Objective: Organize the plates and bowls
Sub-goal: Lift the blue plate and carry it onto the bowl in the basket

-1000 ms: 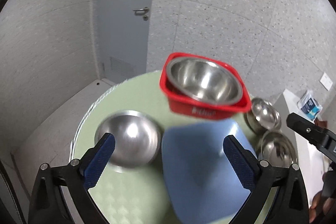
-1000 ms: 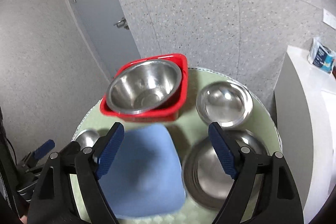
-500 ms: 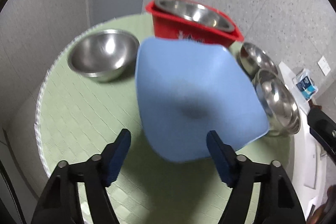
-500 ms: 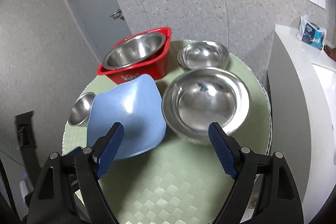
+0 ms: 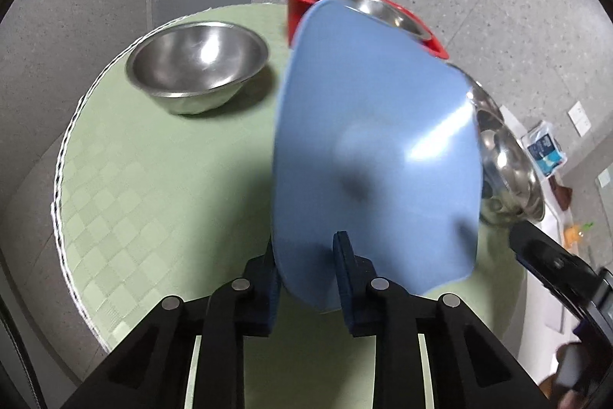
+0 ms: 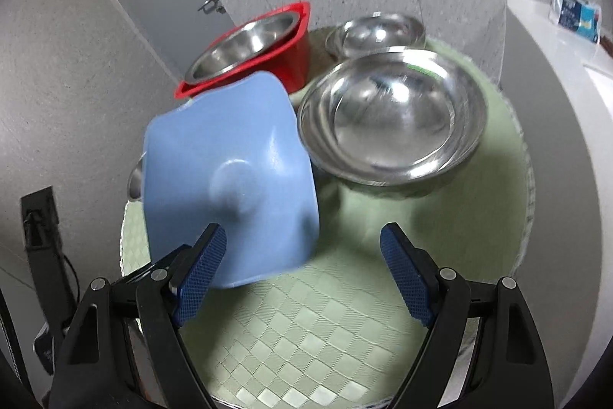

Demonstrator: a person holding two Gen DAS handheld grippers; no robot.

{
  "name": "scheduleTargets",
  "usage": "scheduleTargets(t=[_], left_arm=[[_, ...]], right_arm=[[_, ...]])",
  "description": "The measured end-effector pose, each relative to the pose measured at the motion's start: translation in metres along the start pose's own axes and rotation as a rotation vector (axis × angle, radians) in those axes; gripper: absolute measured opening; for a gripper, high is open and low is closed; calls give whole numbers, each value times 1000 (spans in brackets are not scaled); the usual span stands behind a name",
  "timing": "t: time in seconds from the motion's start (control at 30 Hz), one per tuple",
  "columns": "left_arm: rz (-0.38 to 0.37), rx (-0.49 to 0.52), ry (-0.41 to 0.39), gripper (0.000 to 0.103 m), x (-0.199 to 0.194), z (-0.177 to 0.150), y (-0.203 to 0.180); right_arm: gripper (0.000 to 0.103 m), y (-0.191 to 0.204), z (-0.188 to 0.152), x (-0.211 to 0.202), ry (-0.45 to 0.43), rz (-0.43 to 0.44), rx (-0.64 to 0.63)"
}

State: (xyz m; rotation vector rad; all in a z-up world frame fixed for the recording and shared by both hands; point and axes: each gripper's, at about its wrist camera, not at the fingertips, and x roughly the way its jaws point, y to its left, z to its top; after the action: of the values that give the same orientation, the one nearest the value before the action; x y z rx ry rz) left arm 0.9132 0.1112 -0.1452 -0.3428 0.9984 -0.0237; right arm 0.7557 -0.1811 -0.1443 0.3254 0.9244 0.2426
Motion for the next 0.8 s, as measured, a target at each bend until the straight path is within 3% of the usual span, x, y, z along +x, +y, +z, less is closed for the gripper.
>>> scheduleTargets(t=[0.13,0.27,0.37,0.43,0.5,0.7,0.8], left_arm=[[-1,-16,12,22,0,7,14],[1,-12,13,23,-6,4,20],[7,-2,14,23,-9,4,19],[10,3,13,23,-9,5,18],[17,7,13,23,-10,6,16],[61,37,-38,21,-22,12,7],[48,30,-65,21,-33,20,5]], right_arm=[[82,-2,-8,24,47,-6,9],[69,-1,-14,39,69,2,-15],[44,1,-13,44,98,43,-25],[37,3,-13,45,107,66,-46],[21,5,-15,48,124,82,-54],[13,19,-4,31,76,103,-119],[13,27,5,17,43,103,-143]])
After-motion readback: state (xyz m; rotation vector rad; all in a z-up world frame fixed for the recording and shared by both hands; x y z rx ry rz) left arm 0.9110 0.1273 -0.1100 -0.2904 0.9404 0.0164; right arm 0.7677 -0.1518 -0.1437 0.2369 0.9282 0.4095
